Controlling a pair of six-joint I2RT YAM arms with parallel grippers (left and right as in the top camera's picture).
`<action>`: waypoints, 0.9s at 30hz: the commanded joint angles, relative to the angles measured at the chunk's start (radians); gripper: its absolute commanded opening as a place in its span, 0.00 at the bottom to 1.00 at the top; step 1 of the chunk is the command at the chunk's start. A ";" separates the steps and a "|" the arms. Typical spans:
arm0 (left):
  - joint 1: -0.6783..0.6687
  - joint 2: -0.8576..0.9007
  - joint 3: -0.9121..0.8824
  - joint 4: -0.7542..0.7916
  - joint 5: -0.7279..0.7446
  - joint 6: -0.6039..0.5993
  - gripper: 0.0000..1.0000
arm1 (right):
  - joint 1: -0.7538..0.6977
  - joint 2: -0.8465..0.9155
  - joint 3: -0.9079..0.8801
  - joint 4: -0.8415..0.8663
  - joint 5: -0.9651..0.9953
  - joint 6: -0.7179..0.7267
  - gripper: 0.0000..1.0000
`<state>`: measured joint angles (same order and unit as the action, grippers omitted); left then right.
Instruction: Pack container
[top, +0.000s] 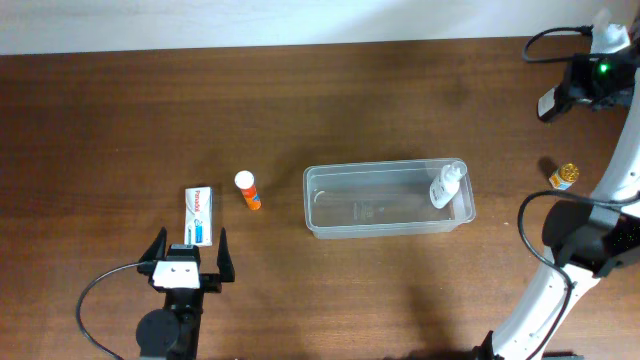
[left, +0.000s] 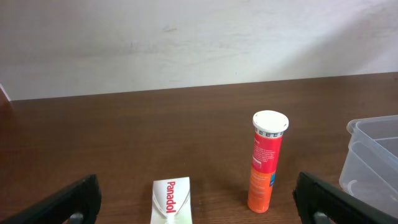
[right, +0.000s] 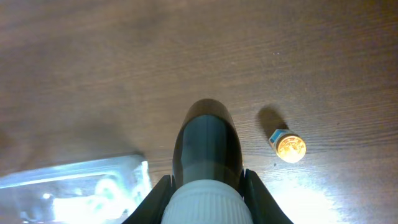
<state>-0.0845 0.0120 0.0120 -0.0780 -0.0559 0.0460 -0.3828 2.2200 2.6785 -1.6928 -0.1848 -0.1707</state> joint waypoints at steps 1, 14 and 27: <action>0.004 -0.007 -0.003 -0.002 0.008 0.016 0.99 | 0.047 -0.158 -0.023 -0.006 -0.035 0.069 0.13; 0.004 -0.007 -0.003 -0.002 0.008 0.016 0.99 | 0.348 -0.634 -0.607 -0.004 0.046 0.210 0.13; 0.004 -0.007 -0.003 -0.002 0.008 0.016 0.99 | 0.560 -0.669 -1.109 0.385 0.047 0.366 0.14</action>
<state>-0.0845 0.0116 0.0120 -0.0780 -0.0559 0.0460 0.1448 1.5604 1.6535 -1.3590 -0.1478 0.1371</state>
